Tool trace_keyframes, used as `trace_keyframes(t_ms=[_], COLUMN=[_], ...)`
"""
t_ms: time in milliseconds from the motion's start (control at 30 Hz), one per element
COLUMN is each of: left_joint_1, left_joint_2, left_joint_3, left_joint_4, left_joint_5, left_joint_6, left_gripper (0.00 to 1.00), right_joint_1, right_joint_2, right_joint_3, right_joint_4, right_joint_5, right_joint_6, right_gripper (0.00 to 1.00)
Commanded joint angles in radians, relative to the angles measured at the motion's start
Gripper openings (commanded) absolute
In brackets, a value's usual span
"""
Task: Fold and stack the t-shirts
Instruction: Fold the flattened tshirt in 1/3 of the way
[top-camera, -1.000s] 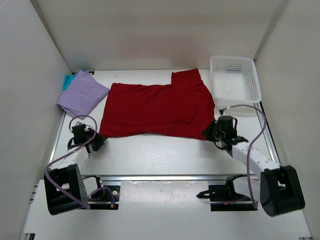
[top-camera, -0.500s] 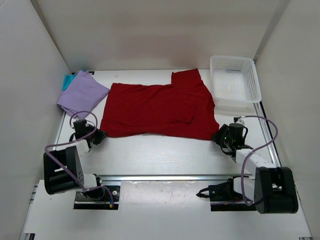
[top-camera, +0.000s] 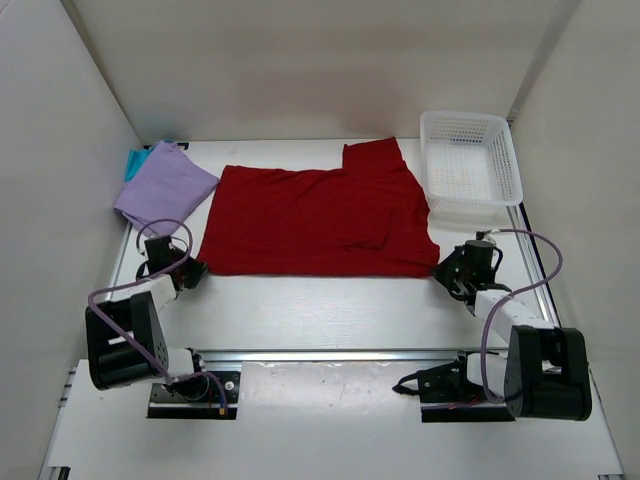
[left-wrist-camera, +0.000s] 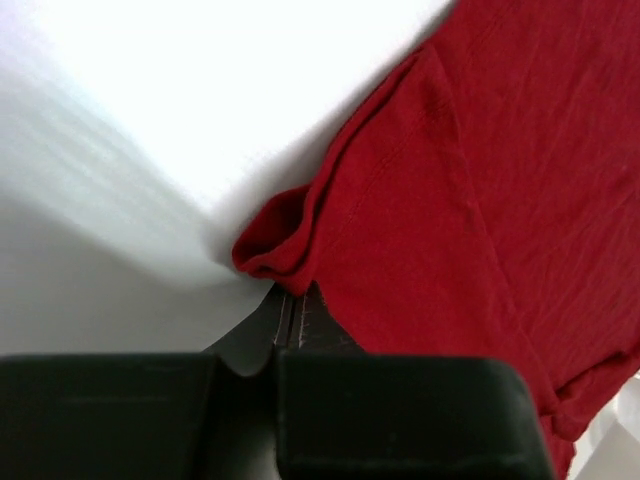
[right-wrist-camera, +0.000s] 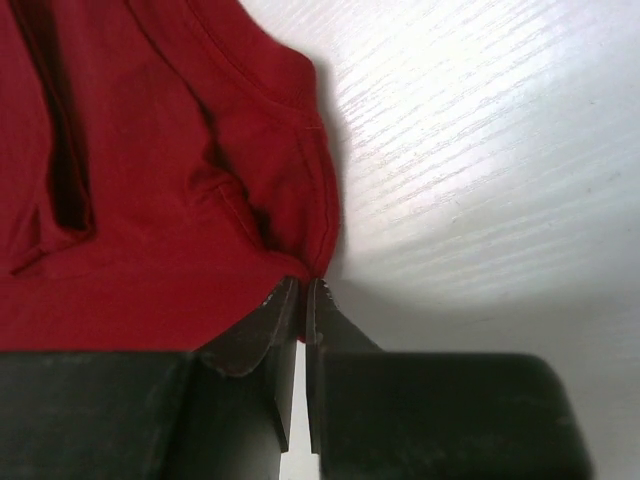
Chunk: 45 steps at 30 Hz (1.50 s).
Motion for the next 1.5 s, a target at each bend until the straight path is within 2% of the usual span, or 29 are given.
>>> trace_keyframes(t_ms=[0, 167, 300, 400, 433, 467, 500, 533, 567, 600, 633, 733, 833, 900, 1000, 1033, 1067, 1167, 1233, 1367, 1467], left_joint_1=[0.019, 0.038, 0.036, 0.067, 0.082, 0.038, 0.010, 0.010, 0.031, 0.089, 0.140, 0.142, 0.029, -0.037, -0.183, -0.288, -0.391, -0.591, -0.671, -0.735, -0.752], left_joint_2=[-0.075, -0.234, -0.392, -0.464, -0.495, -0.525, -0.536, -0.550, -0.555, -0.576, -0.579, -0.624, -0.648, -0.651, -0.612, -0.587, -0.569, -0.463, -0.390, -0.261, -0.233], left_joint_3=[0.033, -0.047, -0.111, -0.146, -0.163, -0.171, -0.174, -0.171, -0.174, -0.170, -0.162, -0.084, -0.042, -0.070, -0.105, -0.116, -0.119, -0.090, -0.050, -0.013, -0.022], left_joint_4=[-0.102, -0.219, -0.331, -0.414, -0.415, -0.421, -0.431, -0.429, -0.422, -0.422, -0.415, -0.422, -0.383, -0.319, -0.187, -0.170, -0.126, -0.040, 0.003, 0.071, 0.129], left_joint_5=[-0.060, -0.085, -0.111, -0.058, -0.036, -0.036, -0.051, -0.053, -0.047, -0.013, 0.019, 0.021, -0.011, 0.038, 0.047, 0.029, -0.028, -0.114, -0.117, -0.070, -0.060], left_joint_6=[0.067, 0.126, 0.155, 0.176, 0.167, 0.164, 0.152, 0.140, 0.152, 0.161, 0.175, 0.218, 0.218, 0.198, 0.158, 0.149, 0.137, 0.112, 0.103, 0.115, 0.111], left_gripper=[0.00, 0.00, 0.00, 0.08, 0.21, 0.28, 0.41, 0.64, 0.73, 0.80, 0.84, 0.83, 0.72, 0.70, 0.70, 0.69, 0.70, 0.70, 0.69, 0.65, 0.59], right_joint_1=[-0.017, -0.074, -0.093, -0.068, -0.060, -0.059, -0.051, -0.054, -0.054, -0.057, -0.054, -0.047, -0.034, 0.006, 0.177, 0.199, 0.248, 0.286, 0.302, 0.296, 0.299], right_joint_2=[-0.057, -0.186, -0.365, -0.455, -0.469, -0.472, -0.476, -0.478, -0.475, -0.476, -0.467, -0.457, -0.429, -0.404, -0.305, -0.282, -0.204, -0.024, 0.071, 0.133, 0.186], right_joint_3=[0.015, -0.094, -0.142, -0.100, -0.088, -0.090, -0.082, -0.083, -0.077, -0.067, -0.048, -0.002, 0.050, 0.053, 0.065, 0.074, 0.100, 0.179, 0.196, 0.187, 0.203], right_joint_4=[-0.035, -0.119, -0.307, -0.426, -0.464, -0.471, -0.468, -0.449, -0.449, -0.452, -0.445, -0.403, -0.356, -0.286, -0.154, -0.130, -0.103, -0.028, 0.011, 0.080, 0.088], right_joint_5=[0.001, -0.074, -0.034, 0.021, 0.039, 0.056, 0.052, 0.044, 0.037, 0.036, 0.032, -0.040, -0.097, -0.112, -0.077, -0.053, -0.053, -0.135, -0.146, -0.157, -0.174], right_joint_6=[0.036, 0.054, 0.054, 0.066, 0.068, 0.057, 0.050, 0.047, 0.042, 0.030, 0.016, 0.008, 0.002, 0.025, 0.022, 0.017, -0.008, -0.039, -0.036, -0.032, -0.039], right_gripper=[0.00, 0.00, 0.00, 0.00, 0.00, 0.00, 0.03, 0.13, 0.28, 0.35, 0.37, 0.42, 0.44, 0.41, 0.27, 0.24, 0.25, 0.32, 0.33, 0.34, 0.34])
